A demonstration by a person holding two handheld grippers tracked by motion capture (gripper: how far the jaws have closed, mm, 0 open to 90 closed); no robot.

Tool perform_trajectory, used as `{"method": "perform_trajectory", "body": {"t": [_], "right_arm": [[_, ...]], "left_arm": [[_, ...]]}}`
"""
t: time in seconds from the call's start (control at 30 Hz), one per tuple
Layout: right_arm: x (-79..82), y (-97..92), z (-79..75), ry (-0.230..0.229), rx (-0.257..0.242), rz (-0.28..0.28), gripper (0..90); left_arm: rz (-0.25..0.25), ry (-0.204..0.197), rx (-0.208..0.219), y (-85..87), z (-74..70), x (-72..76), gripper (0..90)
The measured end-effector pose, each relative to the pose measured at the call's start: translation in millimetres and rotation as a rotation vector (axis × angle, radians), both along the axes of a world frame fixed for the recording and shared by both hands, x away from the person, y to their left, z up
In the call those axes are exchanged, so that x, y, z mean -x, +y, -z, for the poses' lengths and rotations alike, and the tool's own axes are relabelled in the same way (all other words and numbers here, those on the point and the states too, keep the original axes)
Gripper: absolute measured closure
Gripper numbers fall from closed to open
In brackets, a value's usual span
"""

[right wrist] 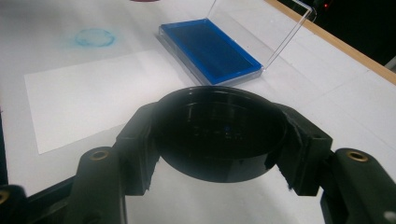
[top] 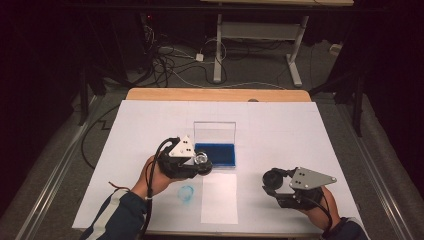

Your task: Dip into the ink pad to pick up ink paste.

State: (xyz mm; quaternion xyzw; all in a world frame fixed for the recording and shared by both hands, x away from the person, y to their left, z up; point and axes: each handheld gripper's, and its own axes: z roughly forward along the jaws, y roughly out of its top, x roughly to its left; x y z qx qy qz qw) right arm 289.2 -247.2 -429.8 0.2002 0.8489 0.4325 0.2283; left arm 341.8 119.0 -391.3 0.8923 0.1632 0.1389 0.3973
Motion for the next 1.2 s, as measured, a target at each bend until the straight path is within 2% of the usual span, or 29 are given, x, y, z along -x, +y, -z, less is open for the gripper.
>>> {"method": "perform_trajectory", "body": {"t": [0.57, 0.67, 0.97, 1.2], "right_arm": [[1.6, 0.8, 0.4, 0.001, 0.006, 0.003, 38.5], [1.9, 1.5, 0.8, 0.004, 0.006, 0.005, 38.5], [1.2, 1.2, 1.6, 0.006, 0.011, 0.002, 38.5], [1.4, 1.0, 2.1, 0.006, 0.014, -0.003, 38.5]], "left_arm": [[0.071, 0.006, 0.026, -2.2, 7.4, 25.7, 54.2], [0.086, 0.005, 0.014, -4.6, 9.6, 28.7, 54.1], [0.11, 0.018, 0.024, -10.1, 17.0, 33.9, 54.1], [0.138, 0.023, -0.004, -16.9, 20.9, 39.4, 54.2]]}}
